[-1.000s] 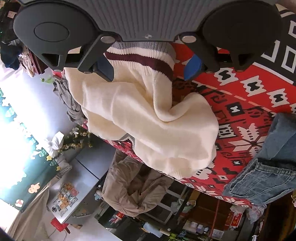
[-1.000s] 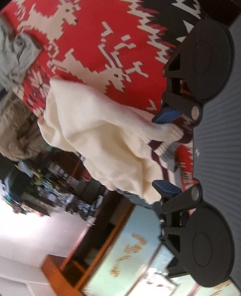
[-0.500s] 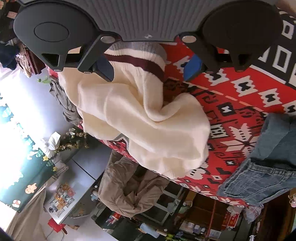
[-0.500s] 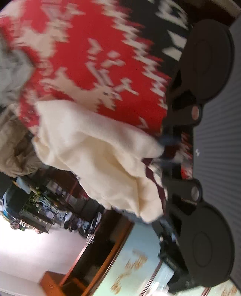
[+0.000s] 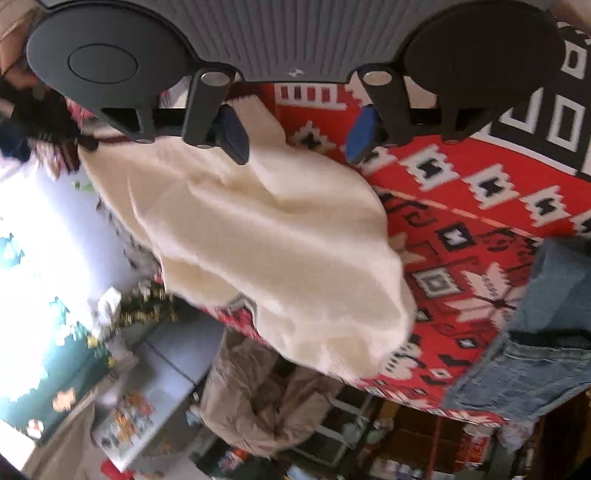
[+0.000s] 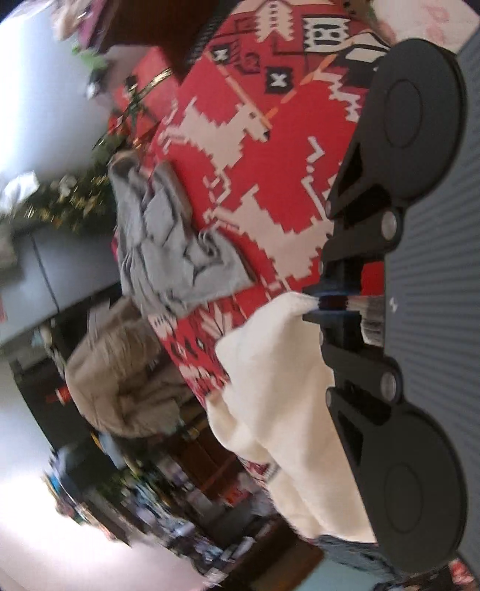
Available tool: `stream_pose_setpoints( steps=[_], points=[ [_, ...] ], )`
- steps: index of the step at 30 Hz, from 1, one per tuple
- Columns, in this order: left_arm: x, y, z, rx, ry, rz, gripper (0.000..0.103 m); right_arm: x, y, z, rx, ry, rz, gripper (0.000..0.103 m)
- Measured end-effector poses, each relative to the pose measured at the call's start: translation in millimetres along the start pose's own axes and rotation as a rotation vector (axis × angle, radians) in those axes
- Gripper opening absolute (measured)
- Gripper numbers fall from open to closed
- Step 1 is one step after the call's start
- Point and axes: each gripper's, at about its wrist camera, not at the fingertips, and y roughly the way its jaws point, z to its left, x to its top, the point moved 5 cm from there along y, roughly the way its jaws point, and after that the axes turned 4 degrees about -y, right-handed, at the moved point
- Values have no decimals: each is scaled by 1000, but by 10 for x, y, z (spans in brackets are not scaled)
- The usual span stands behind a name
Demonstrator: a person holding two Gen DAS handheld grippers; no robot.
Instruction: Fold clothes
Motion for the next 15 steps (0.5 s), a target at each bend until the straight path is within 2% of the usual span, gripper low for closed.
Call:
stream_pose_setpoints(
  steps=[5, 8, 15],
  points=[
    [-21, 176, -64, 27, 8, 39, 46, -7, 63, 78, -12, -41, 0, 7],
    [10, 236, -102, 76, 33, 24, 33, 13, 50, 93, 1, -36, -5, 7],
    [140, 446, -308, 125, 170, -13, 26, -11, -28, 111, 47, 1, -7, 7]
  ],
)
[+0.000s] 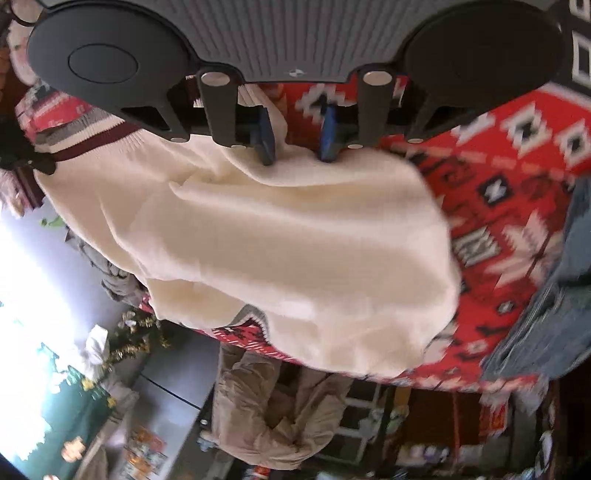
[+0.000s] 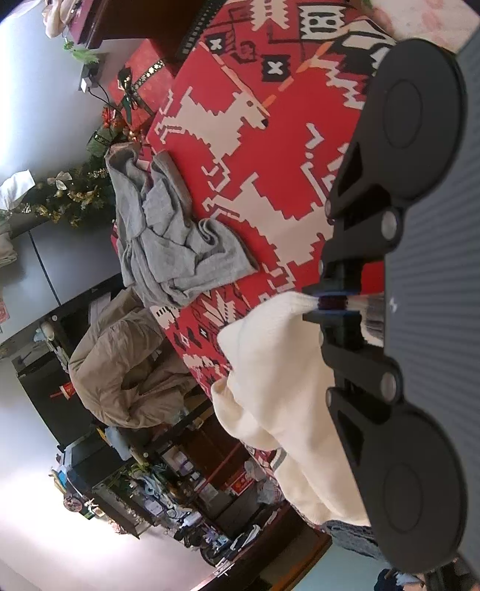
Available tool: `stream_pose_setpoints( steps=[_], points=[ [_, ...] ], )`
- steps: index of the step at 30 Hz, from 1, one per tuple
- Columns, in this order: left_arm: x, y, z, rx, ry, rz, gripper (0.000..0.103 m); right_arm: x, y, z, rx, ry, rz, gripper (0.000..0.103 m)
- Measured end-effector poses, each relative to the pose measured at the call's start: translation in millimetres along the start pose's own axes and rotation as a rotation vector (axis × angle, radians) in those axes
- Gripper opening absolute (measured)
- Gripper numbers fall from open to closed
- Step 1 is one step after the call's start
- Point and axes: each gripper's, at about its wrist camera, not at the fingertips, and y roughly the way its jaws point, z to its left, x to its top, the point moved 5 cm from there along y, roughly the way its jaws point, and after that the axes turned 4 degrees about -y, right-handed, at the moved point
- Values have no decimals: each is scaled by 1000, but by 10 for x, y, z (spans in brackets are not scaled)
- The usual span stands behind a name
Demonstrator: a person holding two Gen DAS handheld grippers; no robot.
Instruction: Fold clothes
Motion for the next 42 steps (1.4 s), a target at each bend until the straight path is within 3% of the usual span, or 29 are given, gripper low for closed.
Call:
stream_pose_setpoints(
  steps=[7, 16, 22, 26, 30, 33, 34, 38, 42],
  points=[
    [166, 222, -99, 13, 9, 50, 29, -82, 23, -39, 5, 37, 13, 7],
    [37, 65, 26, -108, -198, 158, 38, -93, 11, -28, 23, 49, 8, 7],
    [-147, -103, -9, -144, -218, 191, 38, -121, 24, -23, 33, 67, 17, 7],
    [-211, -53, -196, -95, -95, 194, 38, -138, 19, -21, 34, 72, 21, 7],
    [-221, 40, -456, 24, 130, 164, 38, -141, 7, -8, 37, 75, 23, 8],
    [-252, 113, -583, 89, 249, 150, 34, -132, -14, 27, 39, 56, 21, 8],
    [-262, 115, -611, 96, 266, 152, 27, -130, -21, 41, 39, 48, 20, 8],
    [-237, 88, -520, 61, 166, 180, 7, -134, -38, 91, 54, 38, 18, 8],
    [-130, -143, -246, 37, -8, 180, 6, -124, -54, 134, 79, 28, 26, 8]
  ],
)
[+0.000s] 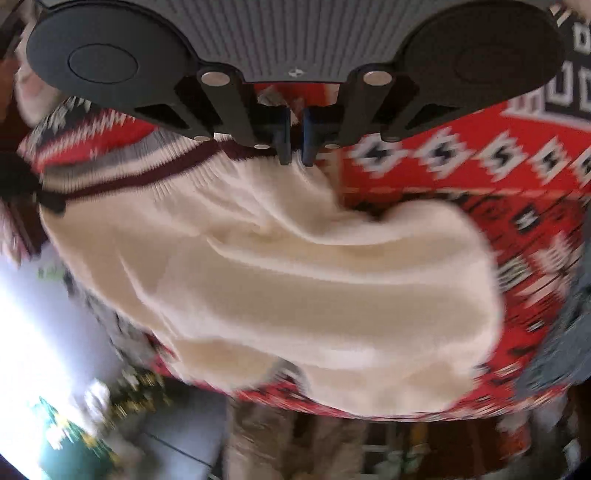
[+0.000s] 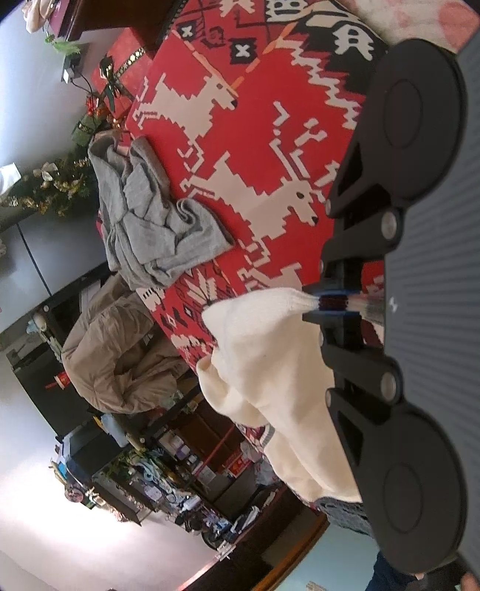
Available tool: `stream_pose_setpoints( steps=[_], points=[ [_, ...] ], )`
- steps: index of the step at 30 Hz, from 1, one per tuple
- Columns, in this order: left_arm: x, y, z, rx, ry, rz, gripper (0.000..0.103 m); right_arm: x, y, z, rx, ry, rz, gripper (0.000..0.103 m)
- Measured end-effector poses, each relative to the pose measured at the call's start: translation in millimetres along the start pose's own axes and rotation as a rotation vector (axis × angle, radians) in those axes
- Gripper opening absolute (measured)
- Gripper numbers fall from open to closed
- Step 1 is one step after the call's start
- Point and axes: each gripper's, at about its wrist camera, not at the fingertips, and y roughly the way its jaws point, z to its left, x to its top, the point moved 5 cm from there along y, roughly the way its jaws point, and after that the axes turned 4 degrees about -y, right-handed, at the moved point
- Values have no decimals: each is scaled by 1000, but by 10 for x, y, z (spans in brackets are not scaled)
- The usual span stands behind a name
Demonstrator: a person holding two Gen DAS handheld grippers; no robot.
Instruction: Fold clothes
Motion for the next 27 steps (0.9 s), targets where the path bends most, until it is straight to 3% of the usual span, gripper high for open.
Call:
stream_pose_setpoints(
  steps=[4, 8, 13, 15, 17, 20, 25, 26, 27],
  points=[
    [-32, -403, 382, 33, -100, -31, 6, 23, -83, 77, 16, -48, 24, 7],
    [-216, -630, 608, 66, -131, -17, 6, -116, -169, 144, 41, -66, 104, 7],
    [-363, -556, 768, -61, -262, 9, 7, -357, -193, 201, 18, -112, 168, 7],
    [-402, -509, 787, -100, -305, 25, 12, -398, -178, 191, 16, -101, 185, 7],
    [-439, -463, 807, -139, -347, 40, 27, -402, -185, 196, 18, -100, 186, 7],
    [-474, -430, 825, -169, -384, 48, 32, -408, -195, 203, 22, -99, 188, 7],
    [-474, -337, 747, -138, -349, 52, 31, -420, -198, 216, 28, -93, 193, 7],
    [-466, -320, 726, -119, -329, 50, 19, -425, -186, 219, 29, -88, 195, 8],
    [-448, -312, 705, -82, -301, 50, 15, -427, -179, 225, 30, -86, 196, 8]
  ],
)
